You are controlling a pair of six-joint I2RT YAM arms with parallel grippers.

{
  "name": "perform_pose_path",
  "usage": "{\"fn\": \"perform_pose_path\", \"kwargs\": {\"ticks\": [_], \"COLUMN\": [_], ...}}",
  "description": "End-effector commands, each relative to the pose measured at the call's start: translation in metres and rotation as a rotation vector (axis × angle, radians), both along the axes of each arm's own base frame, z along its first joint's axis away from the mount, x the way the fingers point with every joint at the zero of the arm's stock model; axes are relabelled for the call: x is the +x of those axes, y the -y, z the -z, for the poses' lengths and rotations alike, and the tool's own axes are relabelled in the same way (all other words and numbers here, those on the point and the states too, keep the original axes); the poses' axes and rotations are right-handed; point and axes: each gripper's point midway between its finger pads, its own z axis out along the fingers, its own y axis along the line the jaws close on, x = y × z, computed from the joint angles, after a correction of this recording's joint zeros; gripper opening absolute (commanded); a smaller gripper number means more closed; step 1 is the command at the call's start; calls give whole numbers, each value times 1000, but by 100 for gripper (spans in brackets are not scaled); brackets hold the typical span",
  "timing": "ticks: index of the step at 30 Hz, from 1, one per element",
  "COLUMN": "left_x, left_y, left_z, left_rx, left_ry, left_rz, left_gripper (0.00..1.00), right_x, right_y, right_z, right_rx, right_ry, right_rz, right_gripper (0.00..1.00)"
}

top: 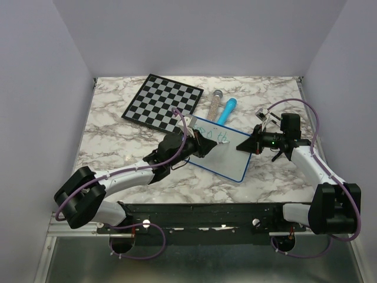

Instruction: Write a sentence on the whiteboard

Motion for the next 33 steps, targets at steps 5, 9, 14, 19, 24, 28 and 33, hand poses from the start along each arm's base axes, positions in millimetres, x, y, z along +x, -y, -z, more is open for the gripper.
{"fn": "perform_pose_path", "kwargs": {"ticks": [5, 9, 14, 19, 24, 28, 33], "left_x": [6, 11, 15, 16, 20, 18, 14], "left_y": [9, 7, 3, -5, -15, -17, -21], "left_z": [-13, -17, -13, -6, -3, 5, 12], "left_rx": [-24, -26, -21, -10, -6, 10, 22], "left_ry": [22, 34, 26, 14, 10, -2, -17], "left_rz": [13, -13, -37, -57, -97, -91, -90], "left_gripper": [0, 0, 0, 0, 0, 0, 0], "right_x": [4, 4, 4, 4, 4, 5, 4], "right_y": [-3, -3, -3, -3, -3, -2, -2], "right_z": [-17, -17, -17, -17, -17, -17, -17], "right_rx": [8, 8, 7, 8, 7, 6, 7], "right_ry": [77, 79, 79, 79, 79, 79, 79], "right_rz": [-21, -21, -22, -21, -22, -19, -20], "right_gripper": [1, 1, 1, 1, 1, 1, 1]}}
